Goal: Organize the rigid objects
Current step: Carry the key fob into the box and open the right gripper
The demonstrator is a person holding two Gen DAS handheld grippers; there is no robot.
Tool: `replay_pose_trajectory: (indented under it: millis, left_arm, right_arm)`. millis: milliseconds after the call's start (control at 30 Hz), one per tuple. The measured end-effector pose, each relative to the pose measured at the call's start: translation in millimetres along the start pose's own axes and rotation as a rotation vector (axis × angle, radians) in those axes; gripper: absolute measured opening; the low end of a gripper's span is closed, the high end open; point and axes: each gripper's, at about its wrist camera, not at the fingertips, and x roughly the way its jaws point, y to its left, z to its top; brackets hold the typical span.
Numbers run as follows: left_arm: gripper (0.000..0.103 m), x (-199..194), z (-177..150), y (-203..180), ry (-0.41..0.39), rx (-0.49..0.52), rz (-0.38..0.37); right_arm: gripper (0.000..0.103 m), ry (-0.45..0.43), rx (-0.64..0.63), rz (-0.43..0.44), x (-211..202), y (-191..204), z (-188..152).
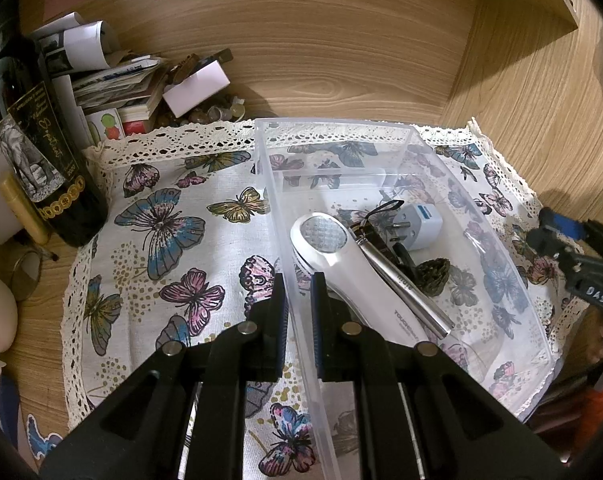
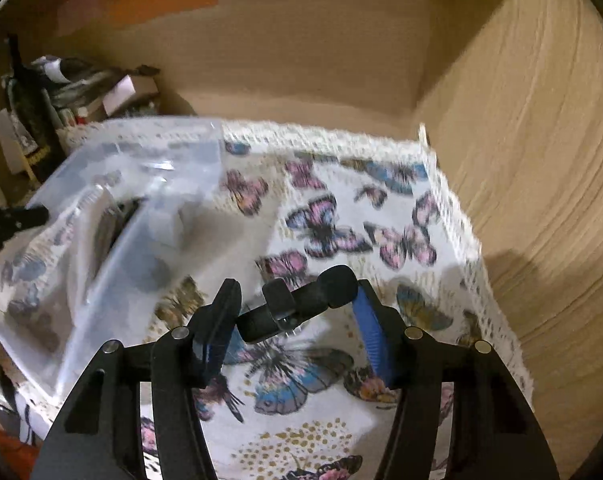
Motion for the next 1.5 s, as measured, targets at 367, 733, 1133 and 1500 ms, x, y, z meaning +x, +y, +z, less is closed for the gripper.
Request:
replay_pose_trajectory:
  millis: [367, 733, 1133, 1500]
  left_arm:
    - [0.009, -0.2, -0.2, 0.5, 0.0, 0.002, 0.0]
    - [0.009, -0.1, -0.4, 1.3, 0.0, 0.002, 0.0]
    - [0.009, 0.0, -0.3, 0.8, 0.001, 0.001, 0.001]
    - [0.009, 0.1, 0.1, 1.0, 0.001, 0.001, 0.001]
  right_arm:
    - [0.055, -0.122, -0.062, 0.111, -21.4, 37.8, 36.5]
    - [0.055, -0.076, -0.181, 0.203, -0.7, 85.9, 56.6]
    - [0.055, 0.035, -0.224, 0.242, 33.7, 107.6, 56.9]
    - [0.067, -0.033, -0.172, 0.256, 6.6, 91.8, 61.7]
